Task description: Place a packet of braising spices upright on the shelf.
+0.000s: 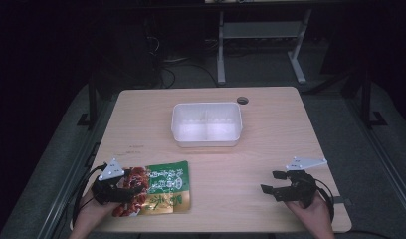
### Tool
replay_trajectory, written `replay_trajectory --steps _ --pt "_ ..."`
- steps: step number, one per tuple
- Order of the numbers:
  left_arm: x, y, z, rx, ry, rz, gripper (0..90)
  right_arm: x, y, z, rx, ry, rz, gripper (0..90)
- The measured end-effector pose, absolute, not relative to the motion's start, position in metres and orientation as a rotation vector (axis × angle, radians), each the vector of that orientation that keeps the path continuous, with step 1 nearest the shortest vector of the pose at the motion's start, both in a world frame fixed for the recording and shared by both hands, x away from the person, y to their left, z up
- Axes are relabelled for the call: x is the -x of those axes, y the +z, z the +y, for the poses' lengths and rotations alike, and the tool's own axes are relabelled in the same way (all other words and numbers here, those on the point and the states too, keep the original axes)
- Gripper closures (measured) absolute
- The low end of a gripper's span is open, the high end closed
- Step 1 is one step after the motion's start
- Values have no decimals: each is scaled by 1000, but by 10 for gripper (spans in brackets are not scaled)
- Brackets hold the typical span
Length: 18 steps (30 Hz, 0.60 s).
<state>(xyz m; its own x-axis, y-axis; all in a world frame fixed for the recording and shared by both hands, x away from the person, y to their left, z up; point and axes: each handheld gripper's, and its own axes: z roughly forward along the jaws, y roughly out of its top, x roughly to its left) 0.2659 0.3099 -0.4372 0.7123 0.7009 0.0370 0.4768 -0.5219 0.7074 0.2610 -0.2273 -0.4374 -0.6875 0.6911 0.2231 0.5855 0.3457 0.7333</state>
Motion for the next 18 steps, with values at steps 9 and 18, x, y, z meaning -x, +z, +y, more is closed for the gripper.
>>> replay_trajectory --steps 9,18 --pt "-266 -439 306 -2240 399 881 264 -267 -430 -194 -1088 1263 2556 268" --pt "-265 -438 308 -2232 401 890 310 -283 -416 -139 -971 1291 2679 269"
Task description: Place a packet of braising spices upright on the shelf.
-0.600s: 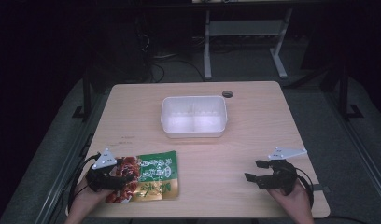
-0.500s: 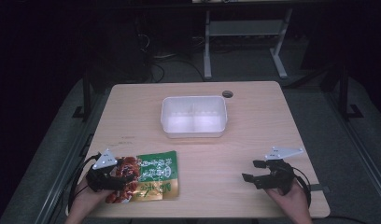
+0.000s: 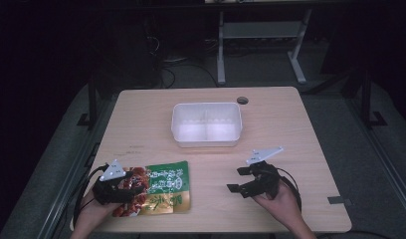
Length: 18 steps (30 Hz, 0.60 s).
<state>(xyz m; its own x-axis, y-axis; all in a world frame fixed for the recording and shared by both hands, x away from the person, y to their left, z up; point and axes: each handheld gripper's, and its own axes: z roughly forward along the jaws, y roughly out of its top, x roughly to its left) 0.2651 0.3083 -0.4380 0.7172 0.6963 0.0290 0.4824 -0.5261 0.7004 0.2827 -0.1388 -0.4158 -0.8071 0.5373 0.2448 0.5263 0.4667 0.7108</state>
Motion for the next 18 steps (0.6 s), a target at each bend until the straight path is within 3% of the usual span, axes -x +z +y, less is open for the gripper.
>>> replay_trajectory --steps 18 --pt "-267 -439 316 -2223 395 924 425 -320 -410 -59 -922 1252 2828 303"
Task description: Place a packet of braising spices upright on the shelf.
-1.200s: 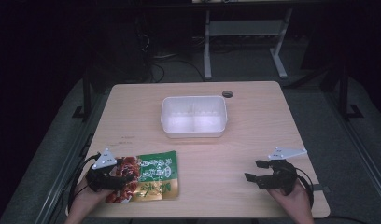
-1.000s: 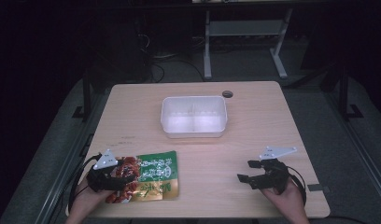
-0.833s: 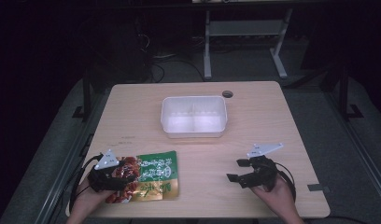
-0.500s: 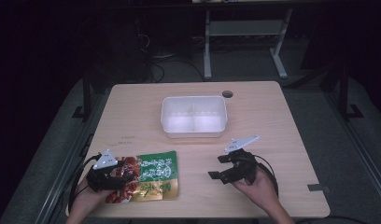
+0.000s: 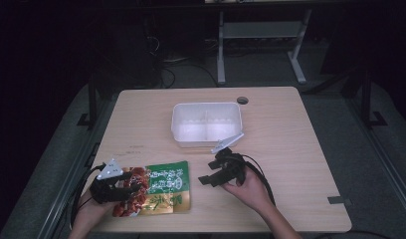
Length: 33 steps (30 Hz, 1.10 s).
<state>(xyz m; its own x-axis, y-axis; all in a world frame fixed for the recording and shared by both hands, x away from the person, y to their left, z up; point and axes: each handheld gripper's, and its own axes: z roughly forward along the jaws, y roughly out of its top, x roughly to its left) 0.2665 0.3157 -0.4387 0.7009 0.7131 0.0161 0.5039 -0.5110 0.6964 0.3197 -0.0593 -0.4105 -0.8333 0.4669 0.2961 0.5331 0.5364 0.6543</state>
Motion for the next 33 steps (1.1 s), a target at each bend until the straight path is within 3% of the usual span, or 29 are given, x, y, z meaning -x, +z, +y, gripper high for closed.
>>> replay_trajectory --steps 11,33 --pt "-270 -442 323 -2259 367 961 543 -335 -411 -20 861 -1113 -2657 340" --pt "-275 -451 329 -2275 286 1018 583 -353 -451 4 935 -907 -2577 417"
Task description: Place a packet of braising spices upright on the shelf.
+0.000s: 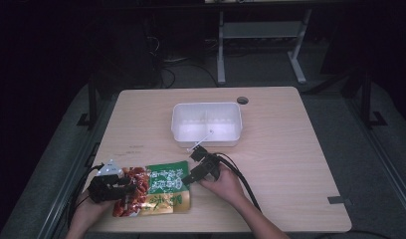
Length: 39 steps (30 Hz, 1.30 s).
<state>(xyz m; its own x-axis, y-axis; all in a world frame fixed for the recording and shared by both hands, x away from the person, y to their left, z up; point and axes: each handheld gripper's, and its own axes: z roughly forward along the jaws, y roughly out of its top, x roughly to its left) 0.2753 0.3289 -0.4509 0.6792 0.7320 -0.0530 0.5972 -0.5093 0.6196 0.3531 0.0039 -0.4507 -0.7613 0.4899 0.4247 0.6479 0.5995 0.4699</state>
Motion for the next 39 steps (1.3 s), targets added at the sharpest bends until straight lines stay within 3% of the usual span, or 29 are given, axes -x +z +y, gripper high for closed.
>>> replay_trajectory --steps 10,29,39 --pt "-275 -451 328 -2276 290 1024 580 -351 -458 11 903 -915 -2537 473" --pt "-274 -451 326 -2289 302 1015 567 -345 -461 29 858 -951 -2480 697" --pt "-275 -450 328 -2272 329 1045 489 -347 -461 26 871 -972 -2434 802"
